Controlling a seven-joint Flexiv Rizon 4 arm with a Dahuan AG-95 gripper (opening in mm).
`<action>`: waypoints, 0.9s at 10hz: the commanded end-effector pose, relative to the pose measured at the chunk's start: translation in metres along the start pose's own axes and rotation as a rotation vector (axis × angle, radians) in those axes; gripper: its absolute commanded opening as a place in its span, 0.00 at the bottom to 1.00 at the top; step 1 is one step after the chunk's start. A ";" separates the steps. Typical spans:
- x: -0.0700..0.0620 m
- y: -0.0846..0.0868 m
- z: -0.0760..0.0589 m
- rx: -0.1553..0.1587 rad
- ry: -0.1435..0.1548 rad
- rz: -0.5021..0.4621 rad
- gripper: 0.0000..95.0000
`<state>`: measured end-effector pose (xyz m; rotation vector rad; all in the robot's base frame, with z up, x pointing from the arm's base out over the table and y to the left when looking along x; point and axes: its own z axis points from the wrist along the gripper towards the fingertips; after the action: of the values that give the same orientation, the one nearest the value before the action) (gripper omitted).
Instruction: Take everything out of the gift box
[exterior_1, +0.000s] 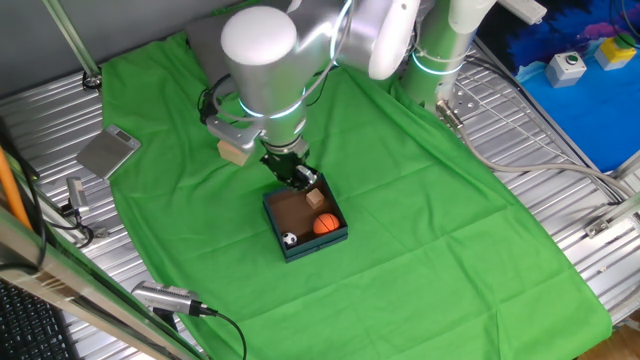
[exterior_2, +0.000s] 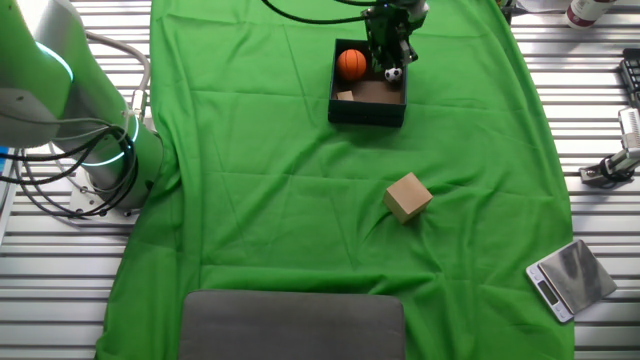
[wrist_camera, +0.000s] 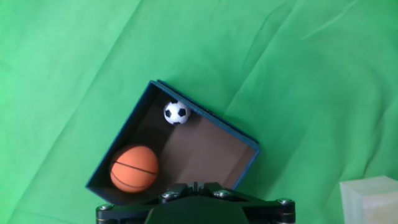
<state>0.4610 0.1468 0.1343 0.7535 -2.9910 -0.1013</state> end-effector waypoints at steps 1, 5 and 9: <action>-0.002 0.000 0.001 -0.020 0.015 -0.069 0.00; -0.002 0.000 0.001 -0.039 -0.001 -0.169 0.00; -0.025 0.028 0.010 -0.019 -0.024 -0.172 0.20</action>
<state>0.4679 0.1833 0.1265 1.0302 -2.9340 -0.1555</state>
